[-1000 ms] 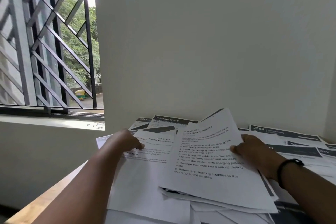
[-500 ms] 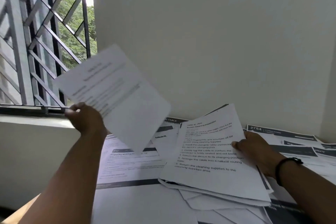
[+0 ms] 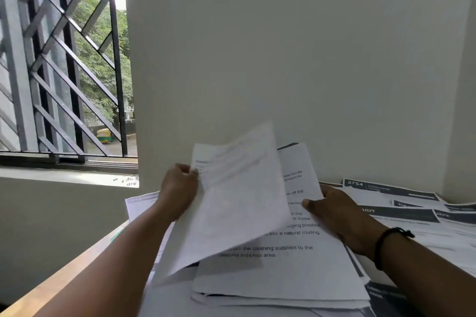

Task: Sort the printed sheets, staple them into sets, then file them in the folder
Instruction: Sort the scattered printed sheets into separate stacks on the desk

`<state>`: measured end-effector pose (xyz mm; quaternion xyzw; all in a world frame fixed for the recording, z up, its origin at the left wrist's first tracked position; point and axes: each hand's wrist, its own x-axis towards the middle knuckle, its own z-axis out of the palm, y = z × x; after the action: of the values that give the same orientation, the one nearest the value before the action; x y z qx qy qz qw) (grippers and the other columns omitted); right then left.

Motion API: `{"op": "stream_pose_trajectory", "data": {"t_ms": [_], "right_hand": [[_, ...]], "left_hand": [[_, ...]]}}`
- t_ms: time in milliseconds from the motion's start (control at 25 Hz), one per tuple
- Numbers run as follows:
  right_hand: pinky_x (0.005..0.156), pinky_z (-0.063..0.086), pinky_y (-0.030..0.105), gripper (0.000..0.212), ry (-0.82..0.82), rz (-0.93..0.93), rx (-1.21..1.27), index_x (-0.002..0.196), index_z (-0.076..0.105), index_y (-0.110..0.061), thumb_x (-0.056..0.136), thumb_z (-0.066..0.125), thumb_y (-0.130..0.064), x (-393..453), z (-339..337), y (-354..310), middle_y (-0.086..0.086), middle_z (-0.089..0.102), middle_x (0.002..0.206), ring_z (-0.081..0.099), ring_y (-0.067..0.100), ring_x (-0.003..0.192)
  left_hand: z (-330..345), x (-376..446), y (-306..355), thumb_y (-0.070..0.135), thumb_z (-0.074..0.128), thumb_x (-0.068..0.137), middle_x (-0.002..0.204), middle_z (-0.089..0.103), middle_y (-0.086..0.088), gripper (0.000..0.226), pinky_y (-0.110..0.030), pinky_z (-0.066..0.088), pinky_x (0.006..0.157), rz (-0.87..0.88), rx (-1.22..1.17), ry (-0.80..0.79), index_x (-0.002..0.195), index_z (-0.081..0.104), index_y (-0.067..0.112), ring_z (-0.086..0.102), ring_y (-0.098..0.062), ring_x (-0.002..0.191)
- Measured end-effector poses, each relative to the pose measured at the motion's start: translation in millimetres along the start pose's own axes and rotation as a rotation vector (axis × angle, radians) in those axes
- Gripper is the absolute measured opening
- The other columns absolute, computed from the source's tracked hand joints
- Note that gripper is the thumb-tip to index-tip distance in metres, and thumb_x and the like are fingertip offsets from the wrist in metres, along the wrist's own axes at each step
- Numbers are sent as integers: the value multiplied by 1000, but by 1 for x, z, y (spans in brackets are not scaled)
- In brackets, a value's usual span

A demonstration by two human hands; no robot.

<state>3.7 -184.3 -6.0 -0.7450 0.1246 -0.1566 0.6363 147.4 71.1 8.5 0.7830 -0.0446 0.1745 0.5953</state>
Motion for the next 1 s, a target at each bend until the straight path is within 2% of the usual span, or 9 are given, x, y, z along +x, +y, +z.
{"op": "stream_pose_trajectory", "data": {"t_ms": [120,280,440,480,560,640,760,840,1000], "right_hand": [[47,51,19,17,-33,-21,8,107,67,-8,93,58,-5,-8,4,-4,10,74,95,70,13,61],[61,59,28,25,-71,21,227,113,63,4,93,49,6,-5,12,-3,20,71,101,70,25,72],[96,48,37,43,-16,41,98,118,64,-20,91,54,-52,-7,9,-2,0,67,115,64,22,103],[94,49,35,39,-84,37,146,114,64,-21,88,61,-49,-9,11,-3,1,68,113,66,20,100],[80,56,31,29,-162,-29,270,111,64,-7,84,71,-16,-9,14,-3,12,71,107,72,20,85],[63,59,25,22,-147,-84,382,108,62,1,87,59,8,-11,17,-5,16,72,99,73,18,71],[62,59,27,21,-116,-125,481,111,62,1,91,56,-2,-15,12,-12,20,69,109,73,18,74],[66,59,32,31,-204,-70,452,108,66,-8,93,55,-33,-20,9,-15,15,72,107,73,23,83],[58,55,36,68,-257,-4,95,112,60,-24,73,51,-79,-29,12,-15,10,71,102,68,29,74]], "left_hand": [[14,-16,1,16,54,96,73,67,-9,26,-33,53,65,-66,-50,-122,72,61,10,62,-24,67],[22,-23,7,13,50,99,80,71,-14,21,-29,57,53,-244,-308,-249,87,64,3,67,-24,60],[26,-21,4,12,53,97,92,73,-18,17,-39,59,66,-276,-316,-291,105,63,2,71,-31,76],[26,-23,4,10,55,95,97,72,-20,20,-44,59,70,-275,-316,-320,111,62,1,71,-34,83],[23,-25,6,6,64,84,106,70,-24,42,-55,58,74,-334,-372,-393,124,54,1,71,-39,89],[17,-26,9,2,64,82,108,70,-24,43,-53,59,71,-428,-510,-516,124,53,0,72,-38,86],[8,-32,16,2,56,90,109,71,-20,27,-42,61,65,-452,-535,-744,117,62,1,73,-31,80],[8,-26,16,-1,55,90,115,68,-21,31,-44,60,70,-338,-518,-713,120,62,1,71,-33,85],[-10,3,12,3,56,89,122,63,-21,40,-44,60,68,-309,-800,-253,129,57,5,66,-32,90]]}}
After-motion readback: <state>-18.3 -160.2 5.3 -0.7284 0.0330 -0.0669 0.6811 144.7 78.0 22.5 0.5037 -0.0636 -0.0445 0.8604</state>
